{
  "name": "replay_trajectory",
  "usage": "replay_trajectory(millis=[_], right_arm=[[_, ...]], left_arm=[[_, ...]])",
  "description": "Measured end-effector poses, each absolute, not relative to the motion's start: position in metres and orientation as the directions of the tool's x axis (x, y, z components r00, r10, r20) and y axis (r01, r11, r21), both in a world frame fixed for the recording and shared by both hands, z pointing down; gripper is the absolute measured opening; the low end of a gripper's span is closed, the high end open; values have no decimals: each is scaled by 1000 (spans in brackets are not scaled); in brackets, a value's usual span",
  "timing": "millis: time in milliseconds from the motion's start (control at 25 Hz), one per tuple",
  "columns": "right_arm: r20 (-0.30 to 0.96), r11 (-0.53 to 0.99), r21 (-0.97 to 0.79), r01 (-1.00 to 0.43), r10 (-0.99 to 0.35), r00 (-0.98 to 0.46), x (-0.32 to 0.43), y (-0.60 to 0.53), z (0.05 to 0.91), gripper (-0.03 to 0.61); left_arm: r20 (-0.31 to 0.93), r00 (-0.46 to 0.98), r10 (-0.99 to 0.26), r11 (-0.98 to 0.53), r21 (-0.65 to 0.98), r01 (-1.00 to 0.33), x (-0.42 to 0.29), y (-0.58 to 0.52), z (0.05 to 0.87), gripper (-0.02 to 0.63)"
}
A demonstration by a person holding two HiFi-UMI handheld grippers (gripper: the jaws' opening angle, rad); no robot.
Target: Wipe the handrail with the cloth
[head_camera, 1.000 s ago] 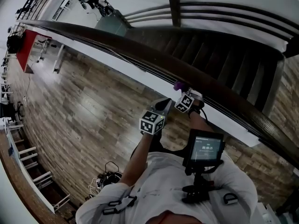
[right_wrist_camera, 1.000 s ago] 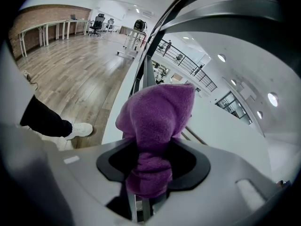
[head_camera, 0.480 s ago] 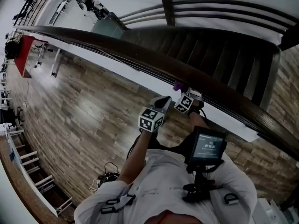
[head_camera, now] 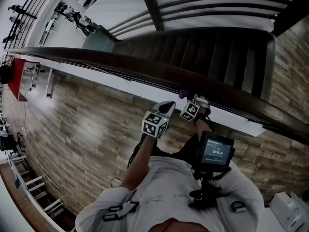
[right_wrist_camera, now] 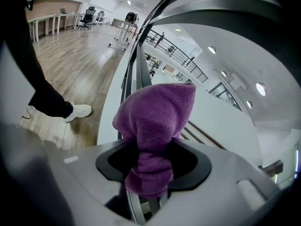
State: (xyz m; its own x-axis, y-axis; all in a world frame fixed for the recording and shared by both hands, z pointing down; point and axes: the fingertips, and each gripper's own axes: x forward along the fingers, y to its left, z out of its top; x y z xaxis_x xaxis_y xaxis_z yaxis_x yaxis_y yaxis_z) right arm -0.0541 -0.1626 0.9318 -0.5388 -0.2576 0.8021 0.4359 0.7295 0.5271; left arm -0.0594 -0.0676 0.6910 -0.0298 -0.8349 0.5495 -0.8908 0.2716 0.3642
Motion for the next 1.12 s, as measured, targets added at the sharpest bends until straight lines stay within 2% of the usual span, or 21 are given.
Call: replay_trajectory(millis=[720, 1120], right_arm=[[805, 759, 536, 369, -329, -494, 53, -252, 933, 201], [768, 734, 606, 305, -441, -465, 128, -315, 925, 210]], left_arm=[[560, 163, -812, 63, 362, -930, 37, -159, 698, 0], [549, 271, -790, -45, 388, -920, 96, -202, 703, 0]])
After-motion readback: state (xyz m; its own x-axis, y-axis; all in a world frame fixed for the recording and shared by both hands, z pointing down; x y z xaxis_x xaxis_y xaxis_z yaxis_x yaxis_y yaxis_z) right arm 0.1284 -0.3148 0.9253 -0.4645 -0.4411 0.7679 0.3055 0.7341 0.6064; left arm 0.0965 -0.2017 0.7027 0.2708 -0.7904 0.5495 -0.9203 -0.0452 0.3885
